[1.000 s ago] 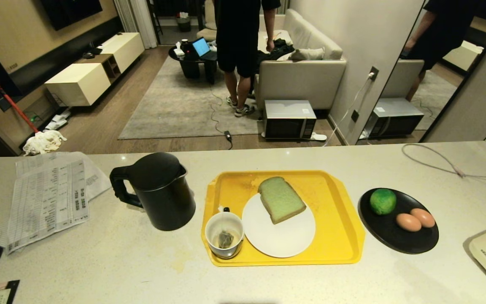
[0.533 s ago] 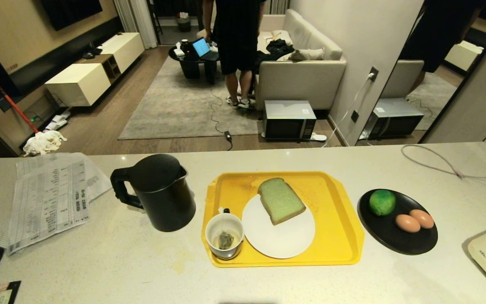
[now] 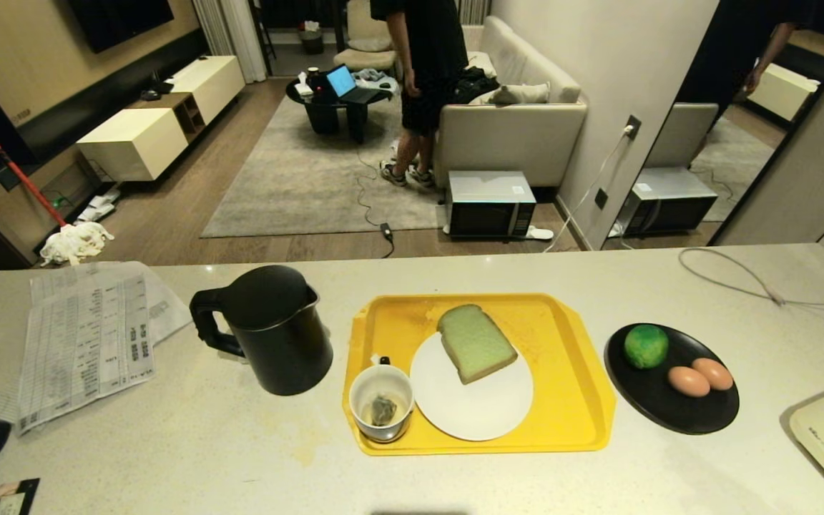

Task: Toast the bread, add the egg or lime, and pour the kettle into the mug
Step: Pick up the egg

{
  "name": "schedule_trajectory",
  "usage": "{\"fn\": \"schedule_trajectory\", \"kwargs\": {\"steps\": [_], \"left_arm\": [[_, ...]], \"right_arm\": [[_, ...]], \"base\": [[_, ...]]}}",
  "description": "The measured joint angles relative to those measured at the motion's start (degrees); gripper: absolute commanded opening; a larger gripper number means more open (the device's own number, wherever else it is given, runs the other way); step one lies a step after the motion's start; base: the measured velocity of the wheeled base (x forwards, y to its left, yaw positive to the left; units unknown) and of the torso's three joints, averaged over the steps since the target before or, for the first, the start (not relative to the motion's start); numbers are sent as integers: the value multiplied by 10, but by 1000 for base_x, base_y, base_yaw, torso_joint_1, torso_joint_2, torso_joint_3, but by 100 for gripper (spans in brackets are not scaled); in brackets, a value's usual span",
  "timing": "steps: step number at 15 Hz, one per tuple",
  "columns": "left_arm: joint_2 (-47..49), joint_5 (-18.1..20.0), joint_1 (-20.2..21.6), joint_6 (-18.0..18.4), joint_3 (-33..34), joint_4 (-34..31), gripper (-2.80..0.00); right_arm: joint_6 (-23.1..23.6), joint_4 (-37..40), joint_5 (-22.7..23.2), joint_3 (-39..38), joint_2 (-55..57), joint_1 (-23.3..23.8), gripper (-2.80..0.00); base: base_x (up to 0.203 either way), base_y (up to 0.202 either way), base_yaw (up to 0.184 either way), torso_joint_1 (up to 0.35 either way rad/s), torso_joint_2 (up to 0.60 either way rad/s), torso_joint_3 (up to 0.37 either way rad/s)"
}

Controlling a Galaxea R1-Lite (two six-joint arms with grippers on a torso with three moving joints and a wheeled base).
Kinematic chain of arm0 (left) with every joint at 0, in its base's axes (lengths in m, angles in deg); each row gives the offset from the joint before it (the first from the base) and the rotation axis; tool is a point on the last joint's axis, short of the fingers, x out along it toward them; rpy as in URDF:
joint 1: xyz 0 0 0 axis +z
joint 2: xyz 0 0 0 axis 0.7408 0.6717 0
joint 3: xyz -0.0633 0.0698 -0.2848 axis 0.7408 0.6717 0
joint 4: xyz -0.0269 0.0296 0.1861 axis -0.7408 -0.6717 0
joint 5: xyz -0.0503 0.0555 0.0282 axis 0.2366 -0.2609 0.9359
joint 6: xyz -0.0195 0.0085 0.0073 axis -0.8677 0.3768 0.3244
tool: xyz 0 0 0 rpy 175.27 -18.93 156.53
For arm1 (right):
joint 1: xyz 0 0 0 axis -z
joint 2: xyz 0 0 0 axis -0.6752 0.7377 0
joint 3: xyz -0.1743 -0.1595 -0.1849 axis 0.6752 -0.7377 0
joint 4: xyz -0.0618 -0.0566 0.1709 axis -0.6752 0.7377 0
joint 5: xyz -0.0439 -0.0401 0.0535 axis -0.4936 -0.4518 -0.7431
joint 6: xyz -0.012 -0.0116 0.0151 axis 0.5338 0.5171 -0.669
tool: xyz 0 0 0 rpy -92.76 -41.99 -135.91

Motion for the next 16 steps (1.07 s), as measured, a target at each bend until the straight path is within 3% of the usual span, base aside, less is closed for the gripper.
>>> {"fn": "schedule_trajectory", "kwargs": {"steps": [12,16], "left_arm": [[0,0,0,0,0,0,-280],[0,0,-1,0,0,0,-280]], "right_arm": [[0,0,0,0,0,0,-280],[0,0,0,0,0,0,-280]], "base": [[0,0,0,22,-39,-17],[-1,9,-125,2,-1,2]]}}
